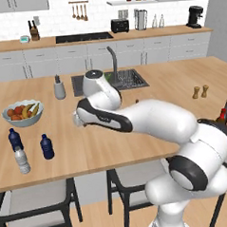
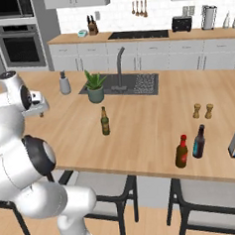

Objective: Move the plastic bottles in the middle to the plastics group, and the glass bottles in the middle to the glass group.

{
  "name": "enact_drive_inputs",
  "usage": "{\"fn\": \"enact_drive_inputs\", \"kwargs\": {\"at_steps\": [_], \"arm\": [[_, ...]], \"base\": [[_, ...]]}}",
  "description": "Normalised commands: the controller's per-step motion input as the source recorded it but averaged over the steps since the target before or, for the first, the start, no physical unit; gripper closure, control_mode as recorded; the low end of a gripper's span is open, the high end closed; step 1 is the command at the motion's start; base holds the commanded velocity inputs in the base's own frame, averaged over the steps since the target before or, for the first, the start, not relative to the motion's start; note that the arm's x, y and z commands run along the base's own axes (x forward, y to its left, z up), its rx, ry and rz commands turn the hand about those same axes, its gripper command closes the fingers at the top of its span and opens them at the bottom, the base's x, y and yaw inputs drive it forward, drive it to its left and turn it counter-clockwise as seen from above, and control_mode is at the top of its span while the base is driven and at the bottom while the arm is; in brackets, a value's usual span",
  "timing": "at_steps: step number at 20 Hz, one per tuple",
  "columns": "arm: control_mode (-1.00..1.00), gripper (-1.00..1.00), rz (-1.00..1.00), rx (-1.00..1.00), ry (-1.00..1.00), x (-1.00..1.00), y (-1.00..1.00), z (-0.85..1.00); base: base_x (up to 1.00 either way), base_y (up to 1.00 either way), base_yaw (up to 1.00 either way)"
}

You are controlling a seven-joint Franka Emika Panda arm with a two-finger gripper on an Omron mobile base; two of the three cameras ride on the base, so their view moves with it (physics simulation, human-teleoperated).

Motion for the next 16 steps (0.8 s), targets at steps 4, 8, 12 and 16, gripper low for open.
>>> {"fn": "enact_drive_inputs", "kwargs": {"at_steps": [4,8,12,16], "arm": [[-1.00,-1.00,-0.24,0.00,0.07,0.00,-0.76,0.16],[-1.00,-1.00,-0.27,0.00,0.06,0.01,-0.76,0.13],[-1.00,-1.00,-0.23,0.00,0.03,0.08,-0.68,0.04],[-1.00,-1.00,-0.20,0.00,-0.05,0.00,-0.86,0.00]], "base": [[0.00,0.00,0.00],[0.00,0.00,0.00],[0.00,0.00,0.00],[0.00,0.00,0.00]]}}
